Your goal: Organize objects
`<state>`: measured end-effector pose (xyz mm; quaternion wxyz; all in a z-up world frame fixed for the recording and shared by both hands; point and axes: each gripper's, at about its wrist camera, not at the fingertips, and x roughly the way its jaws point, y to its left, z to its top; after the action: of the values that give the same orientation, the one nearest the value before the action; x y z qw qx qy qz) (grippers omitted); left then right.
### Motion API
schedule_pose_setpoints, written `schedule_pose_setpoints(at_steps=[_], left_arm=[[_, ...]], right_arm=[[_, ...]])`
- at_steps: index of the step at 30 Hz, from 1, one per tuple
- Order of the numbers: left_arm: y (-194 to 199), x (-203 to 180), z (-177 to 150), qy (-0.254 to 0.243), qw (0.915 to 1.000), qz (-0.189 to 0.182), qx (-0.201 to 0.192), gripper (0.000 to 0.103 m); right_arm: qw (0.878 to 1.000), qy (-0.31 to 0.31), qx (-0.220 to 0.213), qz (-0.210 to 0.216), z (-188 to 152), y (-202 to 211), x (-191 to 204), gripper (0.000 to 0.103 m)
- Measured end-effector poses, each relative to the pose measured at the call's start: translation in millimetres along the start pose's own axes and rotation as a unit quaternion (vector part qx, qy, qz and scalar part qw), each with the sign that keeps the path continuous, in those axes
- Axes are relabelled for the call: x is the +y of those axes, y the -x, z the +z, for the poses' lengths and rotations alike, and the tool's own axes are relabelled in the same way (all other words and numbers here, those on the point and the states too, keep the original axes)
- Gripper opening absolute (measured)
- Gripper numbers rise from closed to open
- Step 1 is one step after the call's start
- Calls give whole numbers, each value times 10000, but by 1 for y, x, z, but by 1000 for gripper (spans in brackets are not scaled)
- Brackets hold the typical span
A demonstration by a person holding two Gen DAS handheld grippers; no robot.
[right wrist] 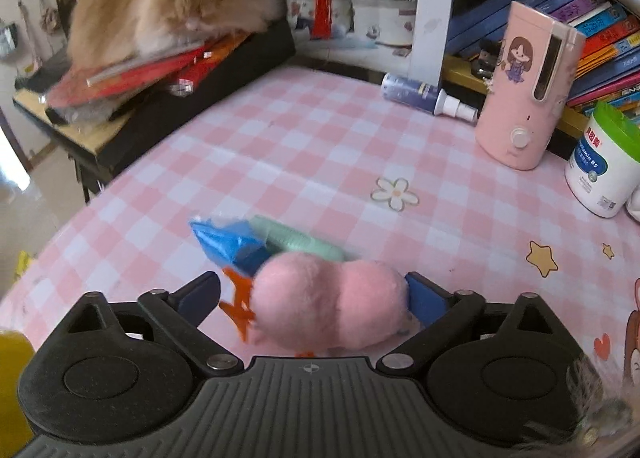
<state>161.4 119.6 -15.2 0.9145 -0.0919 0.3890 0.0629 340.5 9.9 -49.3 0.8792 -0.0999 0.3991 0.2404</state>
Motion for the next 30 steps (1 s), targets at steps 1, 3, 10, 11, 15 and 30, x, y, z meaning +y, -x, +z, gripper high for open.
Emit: schedule_pose_setpoints(at_steps=[1, 3, 10, 11, 15, 30], left_arm=[[1, 1, 0, 4, 10000, 0, -7, 90], [3, 1, 1, -1, 10000, -17, -41, 90], [13, -2, -1, -90, 9997, -174, -128, 90], [14, -2, -1, -103, 9996, -204, -136, 90], [25, -4, -5, -120, 9990, -363, -221, 90], [68, -1, -34, -314, 9953, -810, -428, 90]], right_arm=[[10000, 91, 1, -30, -1, 0, 1, 89], [9999, 103, -56, -9, -4, 4, 1, 88], [9989, -345, -247, -175, -15, 44, -8, 88], [9987, -403, -264, -180, -17, 51, -9, 88], [9972, -594, -378, -264, -29, 83, -11, 88], [9910, -1003, -460, -759, -105, 183, 3, 88]])
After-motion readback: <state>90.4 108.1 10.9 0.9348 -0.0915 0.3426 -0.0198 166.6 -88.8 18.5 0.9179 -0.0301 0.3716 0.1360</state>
